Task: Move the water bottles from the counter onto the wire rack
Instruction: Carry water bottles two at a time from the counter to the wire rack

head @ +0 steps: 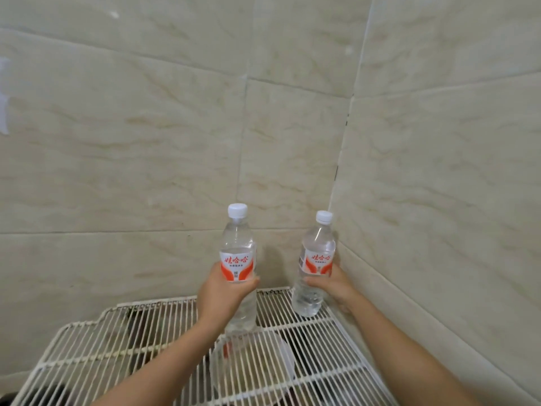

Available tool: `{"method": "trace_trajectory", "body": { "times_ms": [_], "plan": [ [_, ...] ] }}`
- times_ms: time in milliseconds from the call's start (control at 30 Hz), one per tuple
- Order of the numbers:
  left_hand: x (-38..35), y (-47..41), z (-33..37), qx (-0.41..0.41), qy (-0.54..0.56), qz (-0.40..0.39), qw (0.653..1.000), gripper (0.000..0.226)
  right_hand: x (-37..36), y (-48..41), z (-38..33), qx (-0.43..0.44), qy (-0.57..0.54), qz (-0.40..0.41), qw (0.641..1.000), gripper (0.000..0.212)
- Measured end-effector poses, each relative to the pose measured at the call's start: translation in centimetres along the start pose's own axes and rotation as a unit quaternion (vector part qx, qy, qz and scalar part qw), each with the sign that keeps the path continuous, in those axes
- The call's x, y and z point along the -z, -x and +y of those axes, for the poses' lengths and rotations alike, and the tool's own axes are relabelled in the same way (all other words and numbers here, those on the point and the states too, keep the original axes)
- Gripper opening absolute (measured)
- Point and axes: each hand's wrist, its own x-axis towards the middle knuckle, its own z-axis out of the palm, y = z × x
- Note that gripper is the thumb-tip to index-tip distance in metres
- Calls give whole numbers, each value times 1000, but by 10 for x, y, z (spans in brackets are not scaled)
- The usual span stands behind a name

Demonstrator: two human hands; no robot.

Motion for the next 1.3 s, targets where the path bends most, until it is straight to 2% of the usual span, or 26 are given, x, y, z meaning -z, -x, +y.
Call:
{"method": "trace_trajectory", "body": {
  "times_ms": [100, 200, 367, 467, 633, 833, 1033, 1133, 1233, 1300],
  "plan": [
    [-28, -7, 5, 1, 13, -2, 1000, 49, -17, 12, 24, -9, 71, 44, 996, 68],
    [-59, -8, 12, 7, 24, -2, 1000, 46, -26, 18, 46, -22, 52, 94, 994, 73],
    [-93, -18, 17, 1, 19, 15, 1000, 59, -27, 12, 64, -13, 84, 96, 992, 63],
    [-100, -23, 14, 16, 65, 35, 997, 70, -28, 7, 71, -21, 84, 104, 991, 76],
    [-105, -21, 1, -8, 153, 34, 988, 78, -27, 6, 80, -5, 74, 106, 992, 70],
    [-99, -26, -2, -31, 115, -16, 993, 89, -27, 9, 79, 6, 82, 101, 991, 69],
    [-82, -23, -4, -39, 48, -51, 997, 90, -28, 8, 77, 14, 102, 100, 990, 69],
    [-64, -15, -12, -44, -9, -53, 998, 93, -28, 11, 77, 27, 117, 113, 986, 79],
    [-36, -5, -22, -56, -65, -41, 995, 89, -32, 15, 80, 71, 157, 162, 972, 102],
    [-13, 2, -28, -84, -123, -29, 988, 83, -36, 24, 76, 109, 259, 201, 938, 100]
  ]
}}
